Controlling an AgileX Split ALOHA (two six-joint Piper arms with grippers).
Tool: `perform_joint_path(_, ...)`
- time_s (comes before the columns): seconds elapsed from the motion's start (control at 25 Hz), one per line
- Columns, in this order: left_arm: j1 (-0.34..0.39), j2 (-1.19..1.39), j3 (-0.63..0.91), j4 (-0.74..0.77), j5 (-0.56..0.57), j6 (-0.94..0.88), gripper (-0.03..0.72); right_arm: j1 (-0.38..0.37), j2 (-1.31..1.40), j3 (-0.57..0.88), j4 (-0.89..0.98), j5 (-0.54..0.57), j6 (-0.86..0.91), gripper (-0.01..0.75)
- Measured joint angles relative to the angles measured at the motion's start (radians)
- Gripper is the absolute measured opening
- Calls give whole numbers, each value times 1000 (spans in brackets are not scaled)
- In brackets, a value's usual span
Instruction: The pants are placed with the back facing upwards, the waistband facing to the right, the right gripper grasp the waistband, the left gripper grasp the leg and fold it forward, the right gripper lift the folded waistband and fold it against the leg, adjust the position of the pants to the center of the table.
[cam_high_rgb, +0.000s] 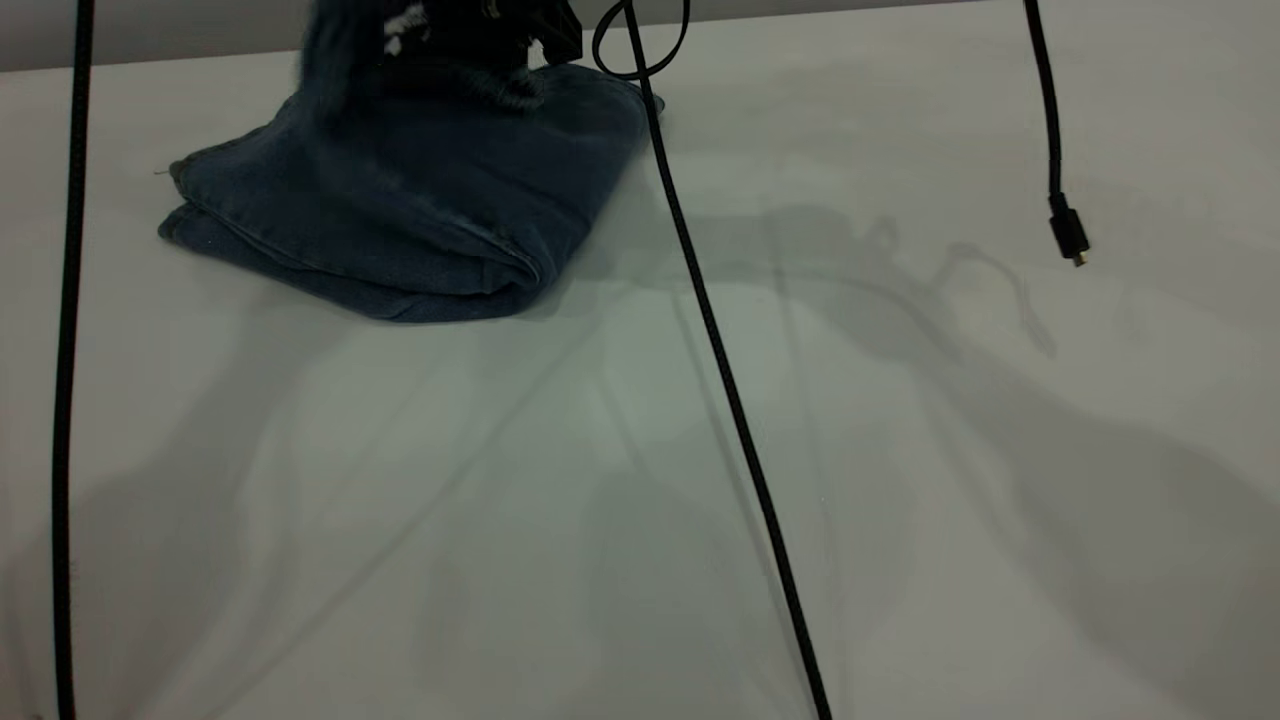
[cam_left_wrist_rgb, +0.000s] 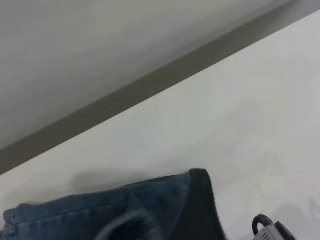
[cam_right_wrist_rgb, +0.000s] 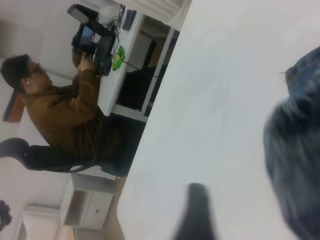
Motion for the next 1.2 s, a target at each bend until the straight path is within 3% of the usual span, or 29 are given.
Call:
perform_joint_path(0.08,0,0,0,0,0,4,529,0,0,0,-2,-10,7,612)
perform_joint_path(0.2,0,0,0,0,-1,22,529,-3,0,0,-8,-35,7,674)
perform_joint_path(0.44,1,0,1,39,-1,24,529,-75,-5,0,-103,-46,8,654)
perform_joint_path(0.72,1,1,3,113,-1,24,529,-230,-88,-19,-420,-28,125,594)
perform_joint_path(0.84,1,14,7,113,-3,24,529,-289,-161,-59,-625,25,249,591)
perform_joint_path(1.0,0,33,74,156,-3,24,529,-345,-281,-145,-935,180,464,589)
perform_joint_path(1.2,0,36,220,183,-5,77,529,-352,-415,-291,-1293,360,684,589)
